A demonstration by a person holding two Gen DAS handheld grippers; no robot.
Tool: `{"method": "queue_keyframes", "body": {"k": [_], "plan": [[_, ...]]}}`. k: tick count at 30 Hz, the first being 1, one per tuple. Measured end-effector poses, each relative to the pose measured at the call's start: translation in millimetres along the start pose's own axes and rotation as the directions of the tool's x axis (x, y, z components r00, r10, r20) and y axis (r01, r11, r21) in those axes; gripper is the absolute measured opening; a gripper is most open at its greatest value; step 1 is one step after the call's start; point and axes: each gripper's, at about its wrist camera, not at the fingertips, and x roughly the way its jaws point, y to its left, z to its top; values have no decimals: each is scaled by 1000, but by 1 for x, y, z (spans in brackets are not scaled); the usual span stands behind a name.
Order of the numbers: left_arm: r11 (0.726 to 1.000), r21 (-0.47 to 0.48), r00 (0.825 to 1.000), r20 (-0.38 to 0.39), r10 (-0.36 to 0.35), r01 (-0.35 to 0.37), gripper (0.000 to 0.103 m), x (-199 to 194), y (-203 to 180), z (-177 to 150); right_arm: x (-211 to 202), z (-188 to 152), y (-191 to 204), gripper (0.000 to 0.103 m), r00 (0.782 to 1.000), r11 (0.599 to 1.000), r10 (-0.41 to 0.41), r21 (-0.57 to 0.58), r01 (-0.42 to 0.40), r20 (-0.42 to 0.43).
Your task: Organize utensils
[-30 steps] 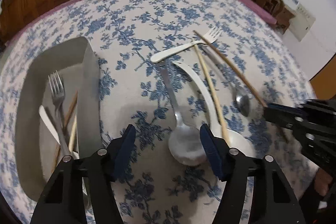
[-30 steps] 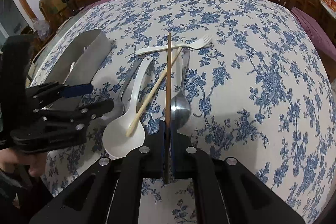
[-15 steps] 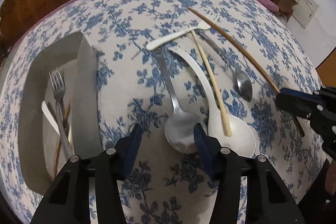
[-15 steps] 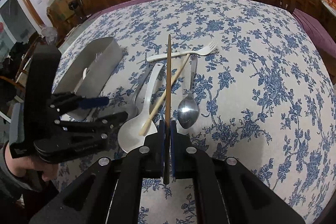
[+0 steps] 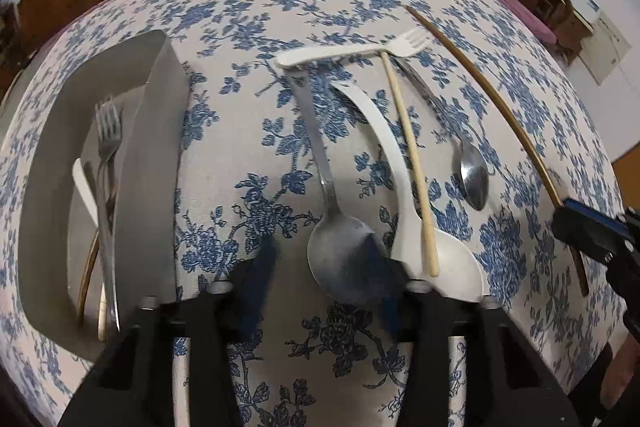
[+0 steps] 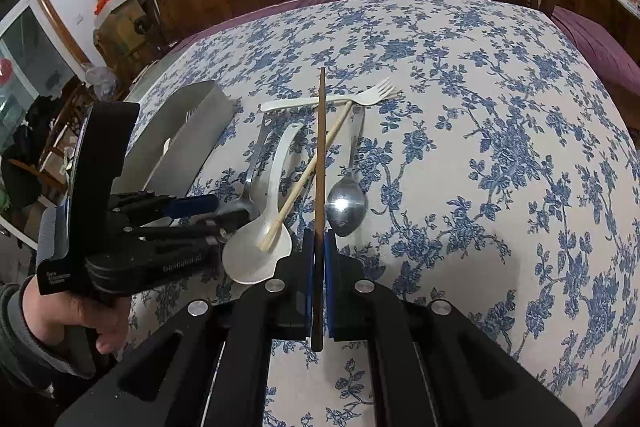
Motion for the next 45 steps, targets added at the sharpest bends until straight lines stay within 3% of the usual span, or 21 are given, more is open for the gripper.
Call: {"method": "queue_keyframes", "body": {"k": [1, 2, 8, 22, 30, 45], "plan": [[1000, -14, 1000, -3, -8, 8, 16, 0, 1, 0, -1, -1, -1, 6, 1000, 1000, 1, 3, -1, 1], [1000, -30, 1000, -7, -8, 8, 12, -1, 2, 0, -1, -1, -2, 6, 1000, 1000, 2, 6, -2, 1], [997, -72, 999, 17, -31, 32, 2, -13, 11, -2, -5, -5, -1, 6, 1000, 1000, 3, 9, -3, 3], [995, -51, 995, 58, -77, 80, 0, -38, 19, -15, -8, -7, 16, 6, 1000, 1000, 11, -11, -11, 5], [999, -3, 991, 128, -44, 45, 0, -70, 27, -20, -8, -8, 24, 6, 1000, 1000, 13, -19, -13, 7], [999, -46, 968, 249, 3, 9, 0, -130, 71, -9, -14, 7, 67, 6, 999, 997, 39, -73, -37, 27]]}}
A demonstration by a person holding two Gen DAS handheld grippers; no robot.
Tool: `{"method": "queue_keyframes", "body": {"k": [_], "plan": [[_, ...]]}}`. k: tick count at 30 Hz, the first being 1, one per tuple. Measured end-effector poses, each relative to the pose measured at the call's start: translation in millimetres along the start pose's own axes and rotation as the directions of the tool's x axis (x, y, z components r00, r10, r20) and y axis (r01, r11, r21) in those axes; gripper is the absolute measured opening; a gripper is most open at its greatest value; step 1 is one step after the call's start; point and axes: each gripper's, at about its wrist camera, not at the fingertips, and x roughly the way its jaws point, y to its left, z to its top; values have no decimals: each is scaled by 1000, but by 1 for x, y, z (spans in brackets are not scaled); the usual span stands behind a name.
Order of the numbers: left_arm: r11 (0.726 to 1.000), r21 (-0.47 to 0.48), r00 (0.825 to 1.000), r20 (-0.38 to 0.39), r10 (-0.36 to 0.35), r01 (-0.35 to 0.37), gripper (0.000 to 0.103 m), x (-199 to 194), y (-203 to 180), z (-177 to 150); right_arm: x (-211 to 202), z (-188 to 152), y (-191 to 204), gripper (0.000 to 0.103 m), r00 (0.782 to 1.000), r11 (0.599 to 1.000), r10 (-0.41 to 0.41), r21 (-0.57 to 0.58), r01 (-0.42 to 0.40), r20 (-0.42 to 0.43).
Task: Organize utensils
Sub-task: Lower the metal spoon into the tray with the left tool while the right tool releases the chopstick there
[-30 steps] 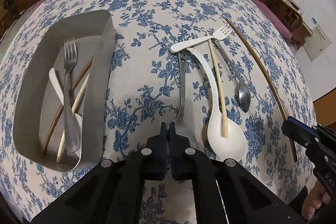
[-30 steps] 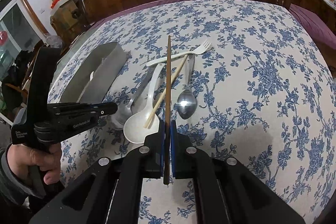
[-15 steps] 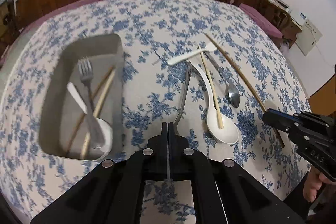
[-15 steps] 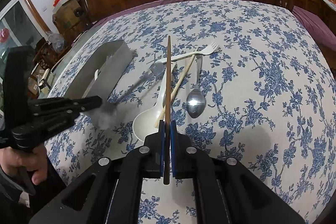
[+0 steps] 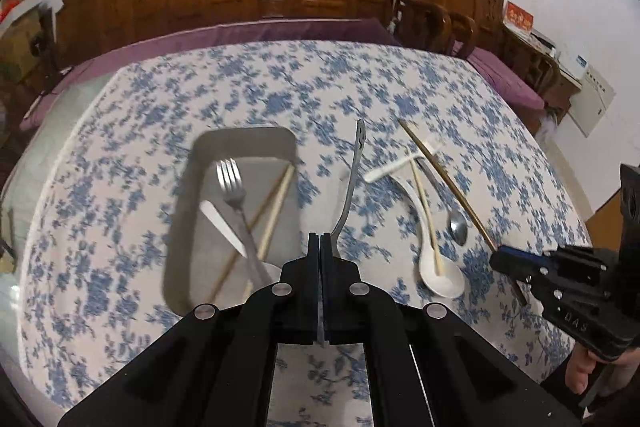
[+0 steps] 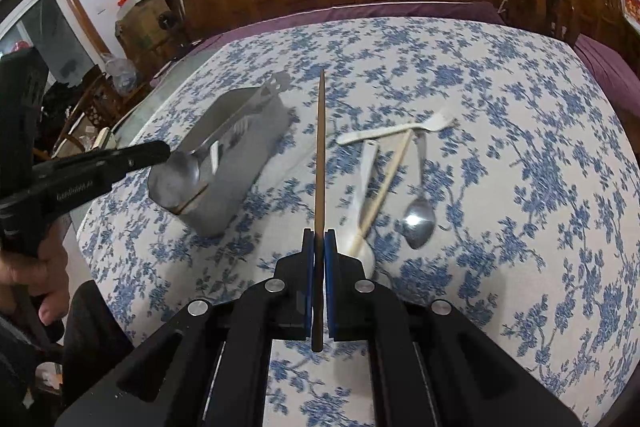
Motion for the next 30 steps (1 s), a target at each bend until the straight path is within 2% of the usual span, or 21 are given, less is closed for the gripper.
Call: {"method": "queue_keyframes", "body": {"k": [9, 18, 30], "plan": [[998, -21, 998, 17, 54, -53, 0, 1, 37, 9, 11, 16, 29, 6, 1000, 1000, 11, -25, -12, -6], [993, -66, 995, -41, 91, -93, 0, 33, 72, 0, 29, 30, 48, 6, 999, 999, 8, -50, -10, -32], [994, -44, 993, -70, 100, -104, 1, 57, 77, -1, 45, 40, 74, 6, 999, 997, 14, -78, -18, -52]]}}
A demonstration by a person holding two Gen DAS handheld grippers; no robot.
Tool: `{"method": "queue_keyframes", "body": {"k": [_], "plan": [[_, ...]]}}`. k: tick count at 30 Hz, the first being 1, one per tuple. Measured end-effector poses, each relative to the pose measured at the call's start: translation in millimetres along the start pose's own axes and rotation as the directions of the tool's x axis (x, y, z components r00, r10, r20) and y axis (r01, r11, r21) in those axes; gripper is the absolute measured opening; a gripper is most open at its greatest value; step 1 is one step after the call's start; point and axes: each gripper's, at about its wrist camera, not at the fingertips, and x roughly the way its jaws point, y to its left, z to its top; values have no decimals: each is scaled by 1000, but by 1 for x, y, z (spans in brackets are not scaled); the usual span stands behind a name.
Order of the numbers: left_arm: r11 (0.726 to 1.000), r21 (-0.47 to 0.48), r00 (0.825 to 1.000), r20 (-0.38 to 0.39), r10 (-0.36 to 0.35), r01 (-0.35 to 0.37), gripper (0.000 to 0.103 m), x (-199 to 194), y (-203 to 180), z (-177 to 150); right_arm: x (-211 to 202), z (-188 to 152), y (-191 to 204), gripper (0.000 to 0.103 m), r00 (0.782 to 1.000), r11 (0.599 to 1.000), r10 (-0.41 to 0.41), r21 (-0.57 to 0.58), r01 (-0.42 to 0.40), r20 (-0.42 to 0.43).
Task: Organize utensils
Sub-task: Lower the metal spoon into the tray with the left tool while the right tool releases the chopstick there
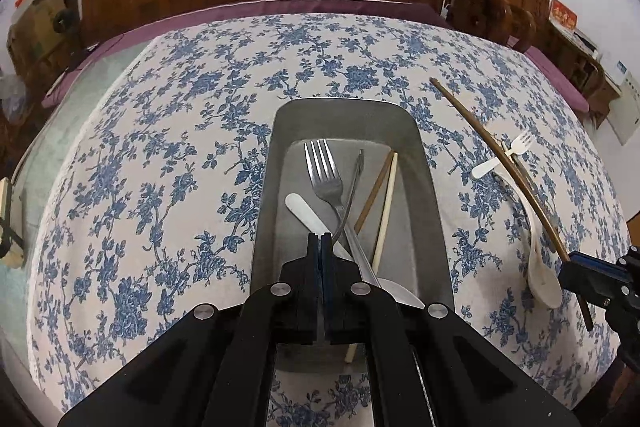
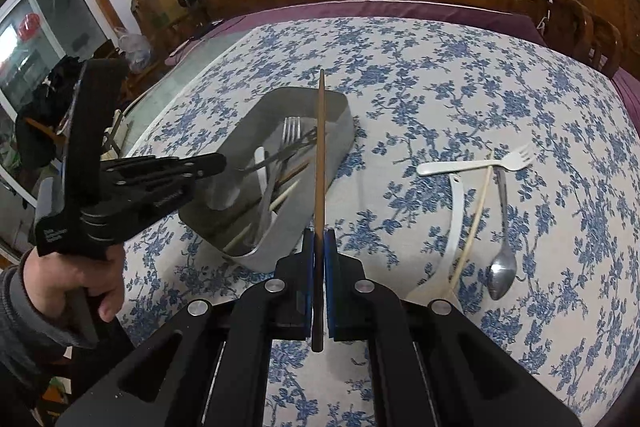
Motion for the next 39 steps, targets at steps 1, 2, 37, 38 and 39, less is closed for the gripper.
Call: {"method": "queue_keyframes", "body": {"k": [1, 2, 37, 38, 39], "plan": [[1000, 2, 1000, -4, -2, 2, 1, 1, 0, 0, 1, 1, 2, 6, 1000, 1000, 2, -2, -2, -1], [1000, 5, 1000, -12, -8, 8, 1, 2, -1, 0, 1, 1, 4, 6, 1000, 1000, 2, -4, -2, -2], [999, 3, 991, 122, -47, 47, 75, -77, 71, -31, 82, 25, 45, 6, 991, 983, 95, 166, -79, -90], [999, -1, 991, 128, -49, 49, 83, -78, 72, -32, 83, 25, 44, 6, 991, 981, 100, 178, -83, -89], [999, 0, 989, 137, -46, 46, 84, -80, 73, -32, 85, 26, 42, 6, 991, 978, 103, 189, -85, -87]]}}
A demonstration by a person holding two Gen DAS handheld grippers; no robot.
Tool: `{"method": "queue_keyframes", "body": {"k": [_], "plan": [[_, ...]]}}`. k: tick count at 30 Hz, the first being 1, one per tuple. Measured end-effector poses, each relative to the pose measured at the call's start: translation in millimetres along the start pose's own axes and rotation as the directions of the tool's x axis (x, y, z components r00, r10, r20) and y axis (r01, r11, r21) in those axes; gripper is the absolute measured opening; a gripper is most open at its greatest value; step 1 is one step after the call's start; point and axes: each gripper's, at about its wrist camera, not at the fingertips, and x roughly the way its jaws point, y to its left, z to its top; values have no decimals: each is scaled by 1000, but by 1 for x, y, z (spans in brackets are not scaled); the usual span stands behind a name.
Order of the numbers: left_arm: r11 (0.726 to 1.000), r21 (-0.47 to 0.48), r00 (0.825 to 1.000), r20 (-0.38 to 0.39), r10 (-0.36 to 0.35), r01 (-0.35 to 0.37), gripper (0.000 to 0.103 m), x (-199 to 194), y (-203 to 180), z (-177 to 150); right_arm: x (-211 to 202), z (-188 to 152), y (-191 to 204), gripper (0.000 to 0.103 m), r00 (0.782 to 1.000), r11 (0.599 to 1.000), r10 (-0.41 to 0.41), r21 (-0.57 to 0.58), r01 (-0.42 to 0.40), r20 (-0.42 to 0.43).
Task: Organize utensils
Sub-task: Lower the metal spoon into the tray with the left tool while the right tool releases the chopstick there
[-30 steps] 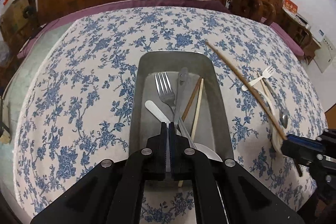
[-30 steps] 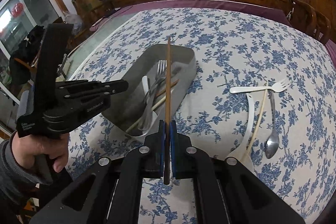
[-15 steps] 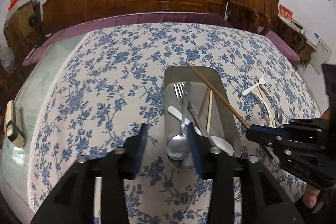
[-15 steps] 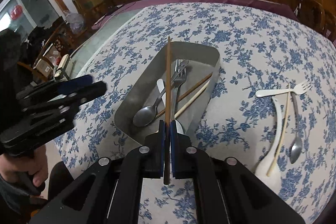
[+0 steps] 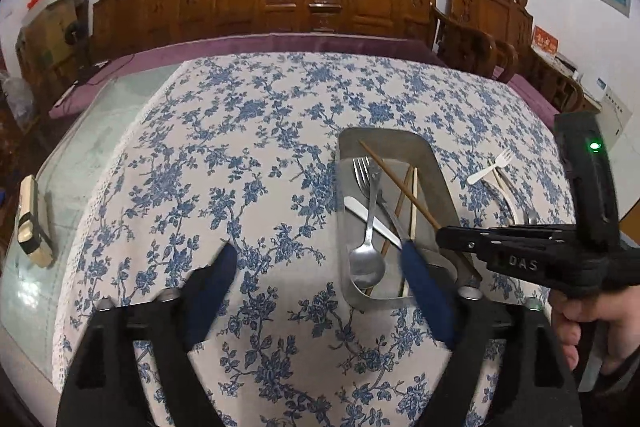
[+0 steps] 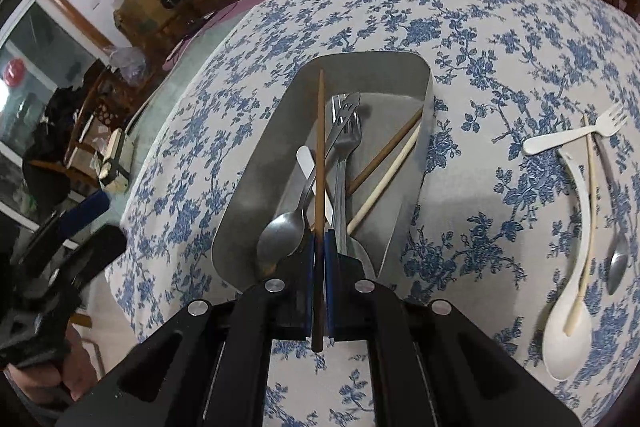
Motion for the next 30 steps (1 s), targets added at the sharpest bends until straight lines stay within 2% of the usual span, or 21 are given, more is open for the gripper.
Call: {"method": "queue_keyframes", "body": {"k": [3, 5, 8, 13, 19, 23, 30], "plan": [[1000, 5, 1000, 2, -5, 5, 85, -2, 0, -1, 4, 2, -1, 6, 1000, 1000, -9, -4, 9, 3], [1000, 8, 1000, 1, -3, 3, 90, -3, -1, -2, 6, 3, 1, 7, 1000, 1000, -16, -18, 16, 1], [1000, 8, 1000, 3, -10, 10, 92, -3, -3, -3, 5, 3, 10, 10, 997, 993, -68, -93, 70, 25], [1000, 8, 1000, 2, -16, 16, 94, -5, -7, -4, 2, -1, 19, 10, 997, 984, -62, -166, 67, 34], [1000, 17, 1000, 7, -24, 23, 95, -7, -13, -3, -23, -10, 16, 13, 996, 978, -52, -200, 65, 73], [999, 23, 999, 6, -34, 34, 95, -8, -20, -4, -48, -21, 7, 24, 993, 973, -59, -215, 80, 105], [998, 44, 999, -2, -53, 53, 95, -6, -40, -5, -88, -41, -24, 32, 984, 972, -102, -194, 130, 147]]}}
